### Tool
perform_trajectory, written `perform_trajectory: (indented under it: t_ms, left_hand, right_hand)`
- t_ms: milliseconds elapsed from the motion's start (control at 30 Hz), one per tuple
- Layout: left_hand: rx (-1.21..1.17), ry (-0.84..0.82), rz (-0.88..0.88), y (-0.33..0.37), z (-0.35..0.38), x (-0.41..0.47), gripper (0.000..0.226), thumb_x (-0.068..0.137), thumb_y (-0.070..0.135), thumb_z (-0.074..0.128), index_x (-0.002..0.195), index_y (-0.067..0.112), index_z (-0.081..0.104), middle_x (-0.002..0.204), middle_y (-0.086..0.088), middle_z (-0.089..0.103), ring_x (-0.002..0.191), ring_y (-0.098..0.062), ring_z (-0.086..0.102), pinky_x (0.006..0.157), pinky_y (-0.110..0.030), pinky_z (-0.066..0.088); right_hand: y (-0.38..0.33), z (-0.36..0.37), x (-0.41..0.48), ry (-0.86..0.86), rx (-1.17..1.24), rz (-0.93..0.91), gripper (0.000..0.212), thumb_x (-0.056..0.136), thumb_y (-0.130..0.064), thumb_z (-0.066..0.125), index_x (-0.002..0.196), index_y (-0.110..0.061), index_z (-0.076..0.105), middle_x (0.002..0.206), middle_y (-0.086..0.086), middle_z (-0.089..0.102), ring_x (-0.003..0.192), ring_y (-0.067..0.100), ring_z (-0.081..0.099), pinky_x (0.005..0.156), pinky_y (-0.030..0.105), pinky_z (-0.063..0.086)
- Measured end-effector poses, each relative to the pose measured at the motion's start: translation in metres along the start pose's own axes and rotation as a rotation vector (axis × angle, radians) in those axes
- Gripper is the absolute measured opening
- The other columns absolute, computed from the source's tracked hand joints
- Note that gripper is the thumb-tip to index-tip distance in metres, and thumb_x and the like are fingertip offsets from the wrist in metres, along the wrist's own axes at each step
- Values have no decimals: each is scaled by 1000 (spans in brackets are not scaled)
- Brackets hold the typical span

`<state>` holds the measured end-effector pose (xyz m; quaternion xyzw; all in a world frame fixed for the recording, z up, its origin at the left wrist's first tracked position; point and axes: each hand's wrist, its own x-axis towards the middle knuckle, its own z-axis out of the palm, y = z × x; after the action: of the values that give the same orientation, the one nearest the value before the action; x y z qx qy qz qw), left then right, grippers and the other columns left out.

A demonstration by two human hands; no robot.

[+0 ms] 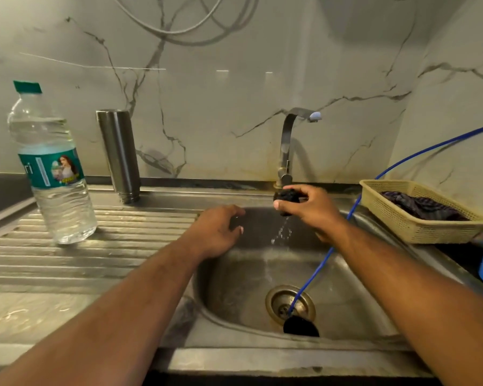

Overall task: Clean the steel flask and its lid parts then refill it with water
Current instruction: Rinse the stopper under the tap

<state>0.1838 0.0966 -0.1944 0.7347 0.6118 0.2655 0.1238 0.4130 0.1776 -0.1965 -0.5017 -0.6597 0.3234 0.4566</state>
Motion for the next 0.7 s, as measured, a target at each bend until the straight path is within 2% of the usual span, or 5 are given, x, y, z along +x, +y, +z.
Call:
perform_trajectory:
  t_ms: [167, 333, 467, 600, 700]
  left_hand:
    - [17, 21, -23, 1, -2, 0, 46, 98, 27, 64, 142, 25, 53, 134, -2, 63, 121, -21, 60, 107, -38, 50]
    - [25, 10, -58, -4, -4, 4, 47, 97, 26, 66, 142, 25, 53, 137, -4, 60, 123, -23, 59, 108, -40, 49]
    - [51, 13, -53, -9, -8, 6, 48, 97, 19, 64, 143, 21, 53, 143, -5, 54, 130, -25, 54, 113, -43, 45]
    - [56, -26, -74, -13, -8, 4, 51, 93, 13, 64, 141, 22, 55, 139, -4, 55, 126, -26, 55, 111, -46, 47]
    - [46, -28, -104, -15, -10, 2, 46, 93, 11, 64, 138, 21, 57, 136, -5, 56, 123, -26, 56, 109, -46, 48]
  right_hand:
    - [-66, -19, -10, 101, -112, -214, 57, 71, -51, 88, 119, -27, 70, 112, -7, 72, 103, 9, 67, 89, 25, 53]
    - [-139, -45, -3, 50, -223, -305, 61, 74, -41, 89, 126, -26, 60, 119, -8, 63, 106, 8, 60, 78, 16, 46]
    - [-109, -30, -8, -120, 168, -122, 49, 80, -30, 84, 122, -20, 61, 118, 5, 71, 109, 25, 69, 89, 37, 58]
    - [2, 3, -46, -501, -701, 253, 27, 77, -29, 88, 98, -16, 76, 94, 8, 77, 88, 23, 75, 70, 32, 62]
    - [-18, -2, -39, -342, -609, 239, 29, 77, -36, 88, 96, -19, 74, 86, 2, 76, 76, 16, 73, 57, 25, 56]
